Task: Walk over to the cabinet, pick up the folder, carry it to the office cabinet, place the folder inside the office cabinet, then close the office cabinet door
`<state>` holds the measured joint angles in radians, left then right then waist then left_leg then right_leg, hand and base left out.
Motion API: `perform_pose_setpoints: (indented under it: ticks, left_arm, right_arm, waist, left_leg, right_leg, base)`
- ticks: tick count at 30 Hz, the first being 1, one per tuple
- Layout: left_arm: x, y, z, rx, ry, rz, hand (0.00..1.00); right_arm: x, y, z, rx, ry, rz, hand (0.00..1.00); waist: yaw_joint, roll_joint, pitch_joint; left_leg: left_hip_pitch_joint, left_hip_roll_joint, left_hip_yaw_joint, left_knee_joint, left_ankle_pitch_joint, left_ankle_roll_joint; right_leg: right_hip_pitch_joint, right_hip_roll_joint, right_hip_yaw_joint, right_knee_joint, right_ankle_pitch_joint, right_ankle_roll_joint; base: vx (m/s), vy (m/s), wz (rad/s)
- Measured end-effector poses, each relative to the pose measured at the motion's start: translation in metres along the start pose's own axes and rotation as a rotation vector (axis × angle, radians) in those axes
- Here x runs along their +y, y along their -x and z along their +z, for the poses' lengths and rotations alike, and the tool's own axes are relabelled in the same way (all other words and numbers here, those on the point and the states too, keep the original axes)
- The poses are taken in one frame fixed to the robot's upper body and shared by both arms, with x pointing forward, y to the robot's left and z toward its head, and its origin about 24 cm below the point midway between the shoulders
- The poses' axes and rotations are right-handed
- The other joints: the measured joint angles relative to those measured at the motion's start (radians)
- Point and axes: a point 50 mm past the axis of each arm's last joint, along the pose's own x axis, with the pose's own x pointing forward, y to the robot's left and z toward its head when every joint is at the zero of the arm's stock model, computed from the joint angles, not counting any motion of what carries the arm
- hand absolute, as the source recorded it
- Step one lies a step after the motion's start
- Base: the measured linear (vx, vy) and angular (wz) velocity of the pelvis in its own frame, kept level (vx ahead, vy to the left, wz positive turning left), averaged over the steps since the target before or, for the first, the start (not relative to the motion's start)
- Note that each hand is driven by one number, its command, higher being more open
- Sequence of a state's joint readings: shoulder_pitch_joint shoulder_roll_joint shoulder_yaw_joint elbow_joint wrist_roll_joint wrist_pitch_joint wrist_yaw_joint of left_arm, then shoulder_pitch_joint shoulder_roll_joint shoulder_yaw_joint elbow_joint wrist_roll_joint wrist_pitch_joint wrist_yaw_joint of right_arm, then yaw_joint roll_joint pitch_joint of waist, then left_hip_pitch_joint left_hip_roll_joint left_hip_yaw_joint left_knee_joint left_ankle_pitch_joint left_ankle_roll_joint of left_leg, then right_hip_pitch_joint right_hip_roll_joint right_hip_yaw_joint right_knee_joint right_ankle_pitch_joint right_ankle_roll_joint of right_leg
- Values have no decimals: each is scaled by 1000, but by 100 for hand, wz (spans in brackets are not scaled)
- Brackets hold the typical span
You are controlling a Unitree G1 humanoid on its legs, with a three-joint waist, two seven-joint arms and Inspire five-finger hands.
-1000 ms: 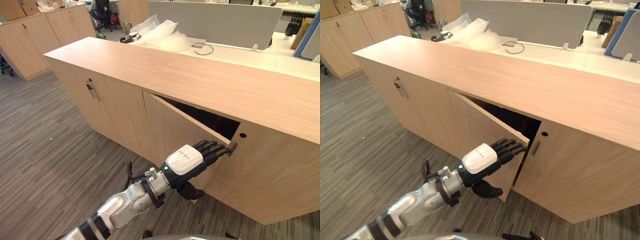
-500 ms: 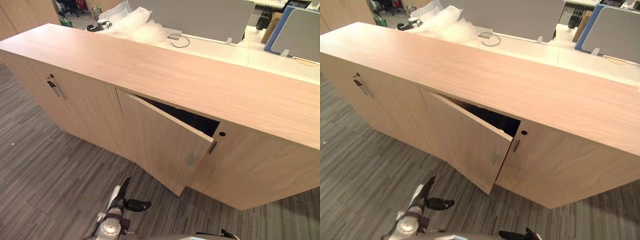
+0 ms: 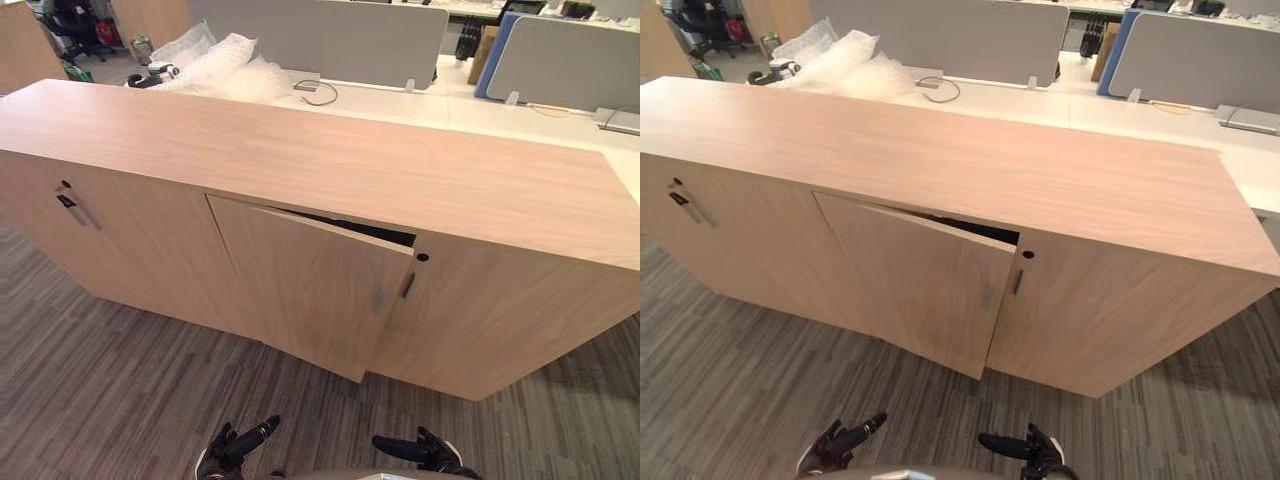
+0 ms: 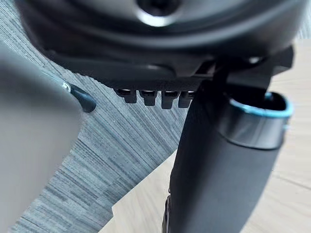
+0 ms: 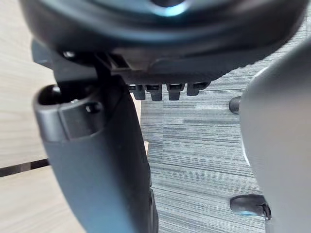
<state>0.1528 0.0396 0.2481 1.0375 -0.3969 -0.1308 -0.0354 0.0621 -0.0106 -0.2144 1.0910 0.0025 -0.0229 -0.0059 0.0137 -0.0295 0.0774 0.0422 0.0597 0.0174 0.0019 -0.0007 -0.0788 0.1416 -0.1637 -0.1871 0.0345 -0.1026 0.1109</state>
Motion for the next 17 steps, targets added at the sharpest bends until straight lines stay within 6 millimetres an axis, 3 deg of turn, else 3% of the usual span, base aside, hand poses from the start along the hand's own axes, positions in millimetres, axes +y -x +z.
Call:
perform_pose_setpoints:
  ticks: [6, 11, 17]
  left_arm:
    - [-4, 0, -1, -11, -88, 38, 100]
    - [-10, -2, 8, -53, -249, 36, 100]
    - [-11, -2, 8, -67, -298, 59, 100]
  right_arm:
    - [-6, 1, -4, 8, -45, -37, 100]
    - [-1, 1, -6, 19, -65, -49, 100]
    - [-3, 2, -8, 26, -97, -75, 100]
  waist:
    - [3, 9, -11]
    - [6, -10, -19]
    - [6, -10, -22]
  left_leg:
    - [43, 1, 3, -87, 45, 0]
    - [53, 5, 37, -87, 37, -5]
    - [65, 6, 67, -87, 29, -6]
  right_leg:
    - [1, 4, 1, 0, 4, 5]
    - [-1, 8, 30, -16, 19, 9]
    - [5, 9, 43, -40, 41, 10]
  base:
    - [-33, 4, 1]
    - [9, 16, -18]
    - [-1, 16, -17]
